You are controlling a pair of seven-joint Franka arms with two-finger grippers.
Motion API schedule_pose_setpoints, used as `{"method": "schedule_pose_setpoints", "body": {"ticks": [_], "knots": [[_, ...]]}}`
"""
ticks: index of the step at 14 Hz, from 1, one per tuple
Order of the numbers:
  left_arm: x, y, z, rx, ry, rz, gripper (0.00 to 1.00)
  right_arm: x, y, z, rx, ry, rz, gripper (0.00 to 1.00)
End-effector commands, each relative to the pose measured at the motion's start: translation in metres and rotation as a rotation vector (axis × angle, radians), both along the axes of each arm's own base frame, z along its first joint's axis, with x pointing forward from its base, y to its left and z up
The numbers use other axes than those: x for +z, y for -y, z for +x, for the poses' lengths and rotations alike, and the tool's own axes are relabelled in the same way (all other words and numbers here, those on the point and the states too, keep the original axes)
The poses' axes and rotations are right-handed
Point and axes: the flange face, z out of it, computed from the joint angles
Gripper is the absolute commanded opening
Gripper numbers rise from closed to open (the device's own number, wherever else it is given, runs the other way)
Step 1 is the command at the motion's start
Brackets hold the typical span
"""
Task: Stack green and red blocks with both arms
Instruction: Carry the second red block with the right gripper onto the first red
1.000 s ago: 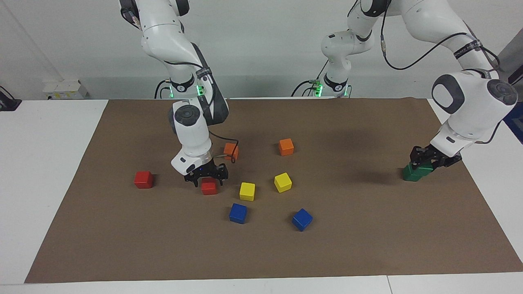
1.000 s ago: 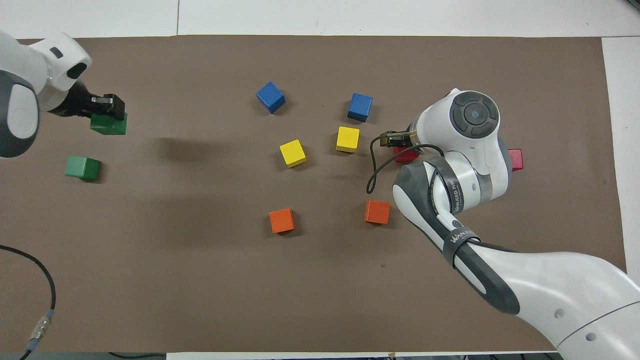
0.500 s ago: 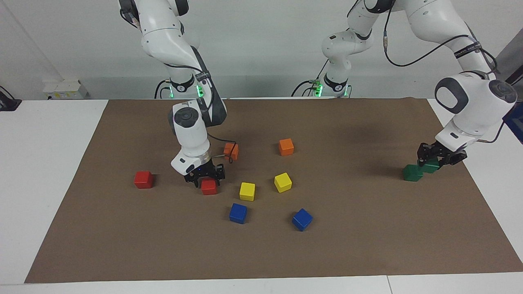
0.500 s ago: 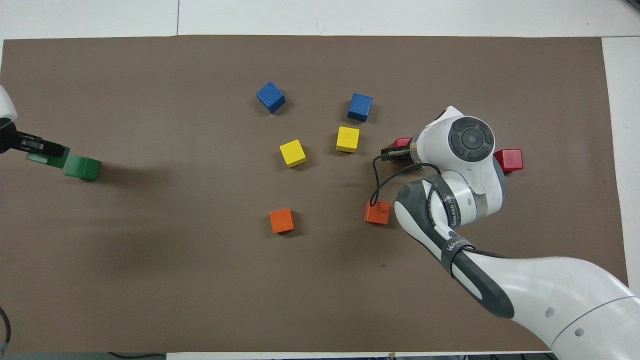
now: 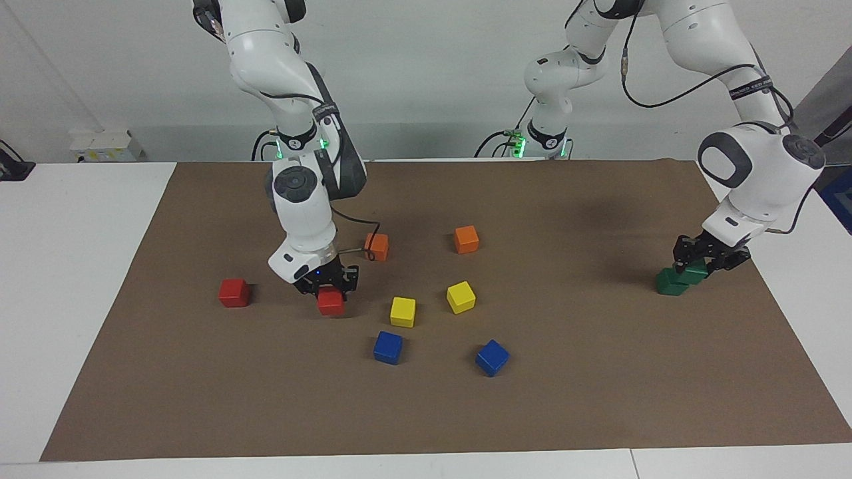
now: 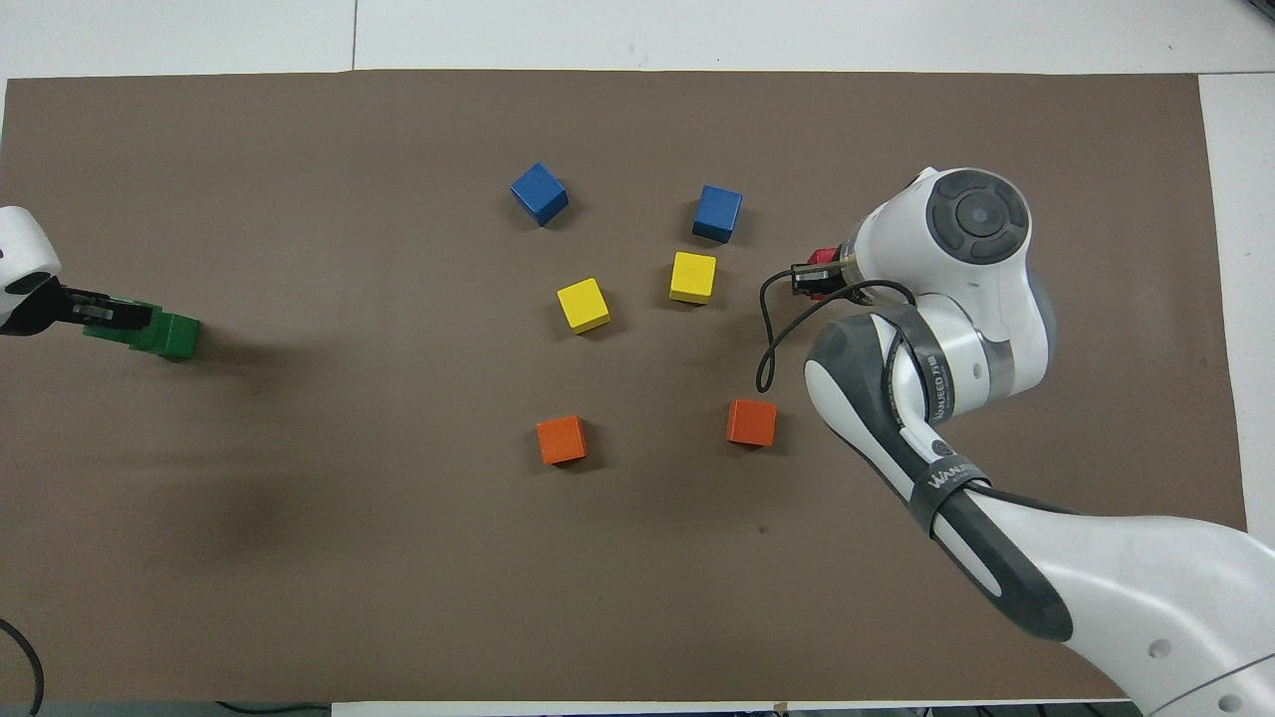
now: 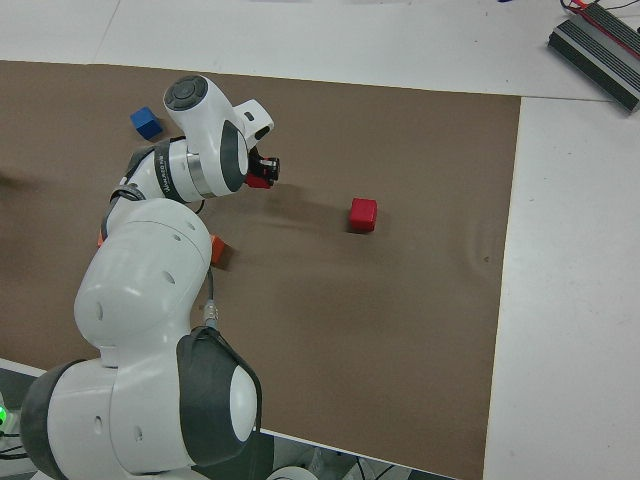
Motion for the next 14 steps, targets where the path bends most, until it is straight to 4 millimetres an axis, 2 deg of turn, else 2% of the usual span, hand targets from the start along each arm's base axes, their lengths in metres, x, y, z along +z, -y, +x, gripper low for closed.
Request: {"method": "schedule_pose_setpoints", "body": {"ticks": [1, 3, 5, 8, 10, 11, 12, 13, 14], "knots": [[-0.003, -0.003, -0.013, 0.011, 0.028, -0.017, 0.0, 0.044, 0.041, 0.009, 0.047, 0.023, -0.02, 0.0], [-0.004, -0.003, -0.013, 0.013, 0.028, -0.018, 0.0, 0.056, 0.081, 0.01, 0.089, 0.019, -0.028, 0.0], [-0.003, -0.002, -0.013, 0.016, 0.03, -0.017, 0.0, 0.068, 0.103, 0.007, 0.108, 0.011, -0.037, 0.0], [-0.005, 0.0, -0.011, 0.016, 0.039, -0.015, 0.0, 0.067, 0.157, 0.005, 0.117, -0.007, -0.042, 0.0], [-0.006, 0.003, -0.01, 0.01, 0.042, -0.014, 0.0, 0.06, 0.175, -0.003, 0.129, -0.023, -0.041, 0.0], [-0.007, 0.004, -0.01, 0.009, 0.04, -0.015, 0.17, 0.052, 0.183, -0.01, 0.123, -0.036, -0.041, 0.0], [-0.007, 0.004, -0.01, 0.004, 0.041, -0.014, 0.54, 0.044, 0.187, -0.02, 0.117, -0.039, -0.04, 0.0], [-0.007, 0.004, -0.009, 0.0, 0.042, -0.013, 0.99, 0.034, 0.188, -0.027, 0.114, -0.023, -0.041, 0.0], [-0.007, 0.004, -0.01, -0.002, 0.041, -0.013, 1.0, 0.025, 0.187, -0.033, 0.117, -0.006, -0.042, 0.0]]}}
